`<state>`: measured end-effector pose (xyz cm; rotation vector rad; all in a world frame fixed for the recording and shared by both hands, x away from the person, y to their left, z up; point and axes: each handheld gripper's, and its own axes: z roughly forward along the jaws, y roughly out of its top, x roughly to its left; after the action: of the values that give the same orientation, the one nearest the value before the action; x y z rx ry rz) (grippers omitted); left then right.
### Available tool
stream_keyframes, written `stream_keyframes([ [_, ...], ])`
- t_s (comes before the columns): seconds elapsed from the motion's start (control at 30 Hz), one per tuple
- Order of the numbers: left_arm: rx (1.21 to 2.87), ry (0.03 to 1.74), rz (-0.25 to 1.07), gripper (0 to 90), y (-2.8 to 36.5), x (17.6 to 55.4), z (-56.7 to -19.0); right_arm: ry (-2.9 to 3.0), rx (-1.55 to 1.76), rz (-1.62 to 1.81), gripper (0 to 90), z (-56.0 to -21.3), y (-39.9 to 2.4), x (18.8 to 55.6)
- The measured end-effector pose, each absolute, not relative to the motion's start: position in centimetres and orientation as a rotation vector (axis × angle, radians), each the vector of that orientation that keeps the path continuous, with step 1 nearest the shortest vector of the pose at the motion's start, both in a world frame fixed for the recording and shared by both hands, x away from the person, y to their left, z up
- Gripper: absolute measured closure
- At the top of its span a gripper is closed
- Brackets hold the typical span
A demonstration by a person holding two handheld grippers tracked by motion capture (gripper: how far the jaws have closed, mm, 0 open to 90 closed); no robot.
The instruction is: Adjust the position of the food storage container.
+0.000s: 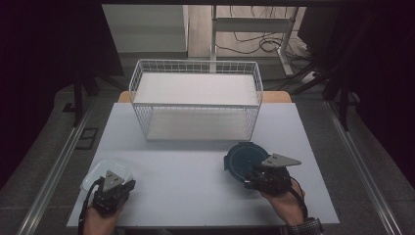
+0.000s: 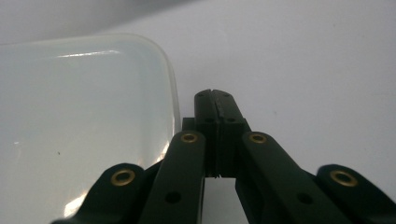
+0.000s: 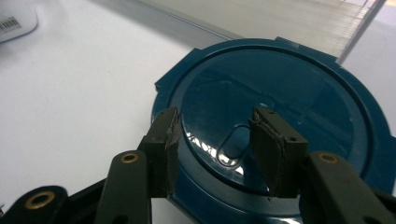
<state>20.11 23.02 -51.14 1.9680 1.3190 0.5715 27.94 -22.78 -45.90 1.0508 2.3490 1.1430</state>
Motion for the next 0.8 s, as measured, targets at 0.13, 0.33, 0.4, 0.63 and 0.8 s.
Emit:
stream_keyframes([
  [0.13,1.940,1.222,0.551,86.2,21.8,19.9,-50.6,2.342,1.065,1.151,52.1,-46.0,-23.2,28.0],
  [0.33,1.980,1.065,0.470,52.9,17.7,21.1,-51.0,2.327,1.083,1.167,55.3,-45.9,-23.6,28.2],
  [0.4,1.982,1.022,0.476,48.0,16.7,21.7,-51.0,2.322,1.090,1.170,59.0,-45.9,-23.8,28.2],
  [0.63,1.957,0.931,0.487,19.7,14.9,23.0,-51.7,2.283,1.120,1.158,82.6,-45.6,-25.4,28.7],
  [0.8,1.928,0.911,0.429,9.1,15.1,22.9,-52.2,2.214,1.174,1.128,89.4,-45.1,-27.2,29.4],
])
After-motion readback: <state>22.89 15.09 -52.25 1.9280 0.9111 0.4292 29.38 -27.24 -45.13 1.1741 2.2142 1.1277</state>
